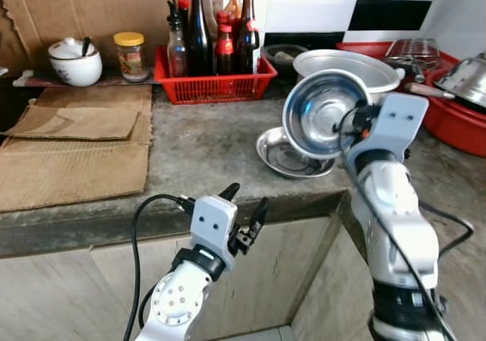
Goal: Kitchen organization
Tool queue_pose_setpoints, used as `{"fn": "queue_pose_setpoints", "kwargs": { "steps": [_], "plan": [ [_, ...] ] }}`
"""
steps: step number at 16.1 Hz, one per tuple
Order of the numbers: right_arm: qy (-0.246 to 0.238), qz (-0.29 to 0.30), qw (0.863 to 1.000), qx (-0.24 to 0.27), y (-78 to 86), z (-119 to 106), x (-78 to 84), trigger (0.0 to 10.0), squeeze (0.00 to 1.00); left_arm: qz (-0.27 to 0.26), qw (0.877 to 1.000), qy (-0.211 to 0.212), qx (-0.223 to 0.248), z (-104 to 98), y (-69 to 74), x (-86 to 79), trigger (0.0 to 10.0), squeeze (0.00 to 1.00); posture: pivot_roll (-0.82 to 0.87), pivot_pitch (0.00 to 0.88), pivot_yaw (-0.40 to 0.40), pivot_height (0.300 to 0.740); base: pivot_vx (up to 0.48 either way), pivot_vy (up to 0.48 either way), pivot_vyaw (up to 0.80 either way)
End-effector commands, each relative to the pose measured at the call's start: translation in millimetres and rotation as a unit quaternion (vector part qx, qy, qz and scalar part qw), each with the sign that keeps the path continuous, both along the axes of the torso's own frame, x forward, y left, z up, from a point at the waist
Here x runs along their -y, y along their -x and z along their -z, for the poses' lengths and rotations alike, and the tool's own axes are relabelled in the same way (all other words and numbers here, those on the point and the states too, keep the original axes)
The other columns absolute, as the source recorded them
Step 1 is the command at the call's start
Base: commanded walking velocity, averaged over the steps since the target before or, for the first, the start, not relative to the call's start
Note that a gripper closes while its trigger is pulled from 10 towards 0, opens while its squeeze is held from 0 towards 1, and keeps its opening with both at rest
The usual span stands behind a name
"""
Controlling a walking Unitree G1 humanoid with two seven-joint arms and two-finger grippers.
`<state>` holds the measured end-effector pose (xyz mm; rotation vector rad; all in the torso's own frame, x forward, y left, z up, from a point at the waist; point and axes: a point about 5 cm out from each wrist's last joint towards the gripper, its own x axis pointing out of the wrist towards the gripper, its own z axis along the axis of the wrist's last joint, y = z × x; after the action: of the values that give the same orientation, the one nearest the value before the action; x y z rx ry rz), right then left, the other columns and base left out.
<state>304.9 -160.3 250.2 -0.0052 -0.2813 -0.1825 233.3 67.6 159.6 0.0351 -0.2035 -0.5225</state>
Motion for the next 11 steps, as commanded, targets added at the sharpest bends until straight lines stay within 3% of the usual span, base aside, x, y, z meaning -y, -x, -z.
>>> {"fn": "queue_pose_setpoints", "kwargs": {
  "steps": [1, 2, 3, 4, 5, 8, 11],
  "plan": [
    [0.009, -0.009, 1.0, 0.024, 10.0, -2, -5.3, 0.0, 0.0, 0.003, 1.0, -0.002, 0.003, -1, -1.1, 1.6, 10.0, 0.0, 0.07, 0.024, -0.084, 0.74, 0.0, 0.0, 0.0],
    [0.005, -0.013, 1.0, 0.027, 13.6, 0, -6.7, 0.0, 0.0, 0.002, 1.0, -0.002, 0.004, -1, -1.2, 1.3, 10.0, 0.0, 0.07, 0.024, -0.084, 0.74, 0.0, 0.0, 0.0],
    [0.009, -0.011, 0.999, 0.03, 17.0, 3, -8.8, 0.7, 0.0, 0.003, 1.0, -0.002, 0.004, -1, -2.0, 1.3, 10.0, 0.0, 0.06, 0.015, -0.078, 0.74, 0.0, 0.0, 0.0],
    [0.013, -0.012, 0.999, 0.031, 18.8, 6, -11.6, 10.0, 0.0, 0.003, 1.0, -0.002, 0.004, -1, -2.5, 1.3, 10.0, 0.0, 0.06, 0.009, -0.075, 0.74, 0.0, 0.0, 0.0],
    [0.032, -0.01, 0.999, 0.04, 20.8, 6, -14.2, 10.0, 0.0, 0.005, 1.0, -0.001, 0.005, -1, -3.0, 1.5, 10.0, 0.0, 0.06, 0.002, -0.073, 0.74, 0.0, 0.0, 0.0],
    [0.016, -0.032, 0.999, 0.037, 19.7, 12, -18.1, 10.0, 0.0, 0.006, 1.0, 0.003, 0.005, -2, -4.5, 1.0, 10.0, 0.0, 0.06, 0.0, -0.075, 0.74, 0.0, 0.0, -0.16],
    [0.013, -0.037, 0.999, 0.033, 19.2, 16, -18.4, 10.0, 0.0, 0.007, 1.0, 0.0, 0.002, 0, -3.9, -0.6, 10.0, 0.0, 0.06, 0.0, -0.071, 0.74, 0.0, 0.451, -0.8]
  ]
}}
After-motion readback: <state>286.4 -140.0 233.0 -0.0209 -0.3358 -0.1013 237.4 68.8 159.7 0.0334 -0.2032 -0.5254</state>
